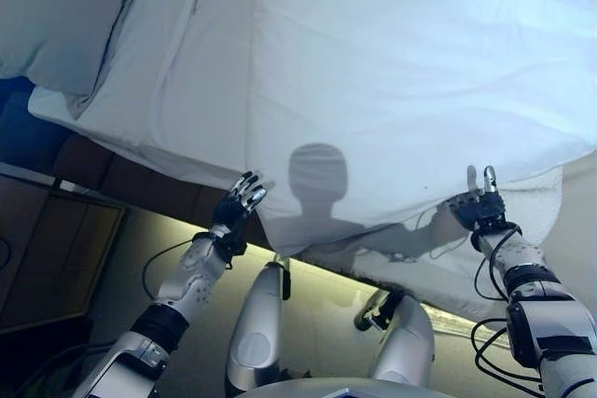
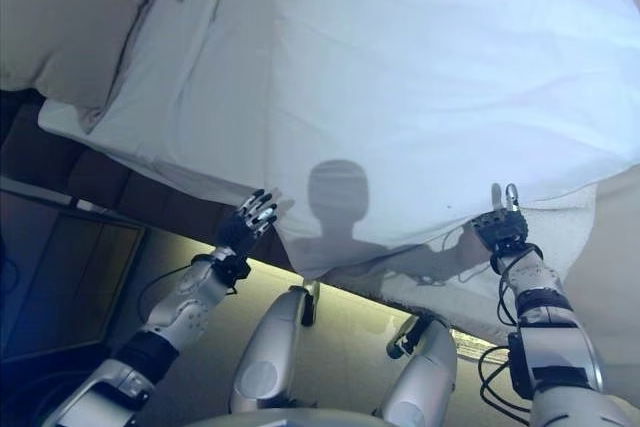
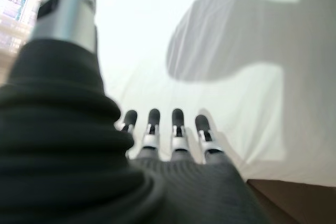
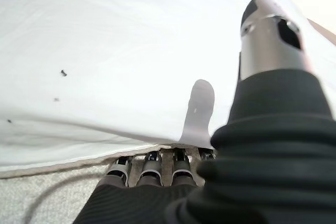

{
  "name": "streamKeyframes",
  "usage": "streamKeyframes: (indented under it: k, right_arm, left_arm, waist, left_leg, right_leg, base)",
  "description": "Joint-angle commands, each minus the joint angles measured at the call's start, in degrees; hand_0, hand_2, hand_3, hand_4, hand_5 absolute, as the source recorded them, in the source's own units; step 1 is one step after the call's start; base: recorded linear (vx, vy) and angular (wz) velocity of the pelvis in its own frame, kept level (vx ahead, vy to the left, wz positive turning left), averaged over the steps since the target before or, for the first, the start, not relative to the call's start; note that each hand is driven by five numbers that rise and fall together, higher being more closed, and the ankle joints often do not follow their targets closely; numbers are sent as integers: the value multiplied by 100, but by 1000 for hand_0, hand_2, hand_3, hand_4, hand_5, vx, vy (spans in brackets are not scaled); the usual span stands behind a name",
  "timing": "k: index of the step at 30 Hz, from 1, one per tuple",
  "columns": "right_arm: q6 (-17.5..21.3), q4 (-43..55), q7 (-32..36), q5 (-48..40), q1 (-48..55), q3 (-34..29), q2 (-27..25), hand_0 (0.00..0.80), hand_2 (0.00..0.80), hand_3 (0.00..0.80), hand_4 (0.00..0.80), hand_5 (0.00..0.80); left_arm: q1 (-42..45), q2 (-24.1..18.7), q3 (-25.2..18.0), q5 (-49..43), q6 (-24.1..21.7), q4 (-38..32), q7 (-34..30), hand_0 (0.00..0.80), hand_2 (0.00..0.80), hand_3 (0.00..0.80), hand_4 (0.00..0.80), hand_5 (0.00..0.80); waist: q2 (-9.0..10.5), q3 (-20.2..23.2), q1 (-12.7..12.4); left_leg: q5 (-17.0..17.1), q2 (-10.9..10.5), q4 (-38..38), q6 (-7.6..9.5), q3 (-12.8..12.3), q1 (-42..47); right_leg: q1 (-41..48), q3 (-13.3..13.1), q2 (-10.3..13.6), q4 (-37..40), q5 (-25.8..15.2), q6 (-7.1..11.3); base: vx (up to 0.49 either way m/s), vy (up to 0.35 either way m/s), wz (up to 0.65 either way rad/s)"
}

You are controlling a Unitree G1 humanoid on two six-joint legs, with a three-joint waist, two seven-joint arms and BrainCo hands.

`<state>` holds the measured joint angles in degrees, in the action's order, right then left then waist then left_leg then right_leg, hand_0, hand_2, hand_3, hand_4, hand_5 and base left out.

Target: Make the bed neatly

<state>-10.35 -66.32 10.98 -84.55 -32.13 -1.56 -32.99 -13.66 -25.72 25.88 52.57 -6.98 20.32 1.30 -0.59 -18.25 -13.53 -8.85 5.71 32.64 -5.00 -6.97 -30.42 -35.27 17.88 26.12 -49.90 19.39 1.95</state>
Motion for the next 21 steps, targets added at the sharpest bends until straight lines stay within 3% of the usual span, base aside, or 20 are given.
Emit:
streamKeyframes:
  k: [1,2,13,21]
  right_arm:
    - [302,-82,110,-521,-763,-342,-134,0,0,0,0,0]
    - [319,-110,101,-546,-763,-317,-118,0,0,0,0,0]
    - [378,-75,176,-536,-755,-210,-163,0,0,0,0,0]
    - [791,-191,-113,574,-469,-168,-58,0,0,0,0,0]
  left_arm:
    - [-131,34,-1,-30,-288,-82,-104,0,0,0,0,0]
    - [-148,43,20,-26,-299,-70,-91,0,0,0,0,0]
    - [-233,83,109,7,-380,-167,21,0,0,0,0,0]
    - [-228,172,47,6,-465,-123,6,0,0,0,0,0]
  waist:
    - [-36,38,-218]
    - [-57,55,-219]
    - [-71,-26,-134]
    - [-64,-108,-20]
  left_leg:
    - [136,424,-362,85,300,266]
    - [0,445,-332,51,336,303]
    - [21,495,-264,17,253,215]
    - [132,476,-239,59,199,116]
  right_leg:
    - [70,-388,437,1963,-2420,940]
    - [85,-452,409,1889,-2297,1038]
    - [-1,-500,381,1898,-2317,1044]
    - [-125,-498,381,1930,-2453,915]
  base:
    - [0,0,0]
    - [0,0,0]
    - [-37,8,0]
    - [-63,29,-2]
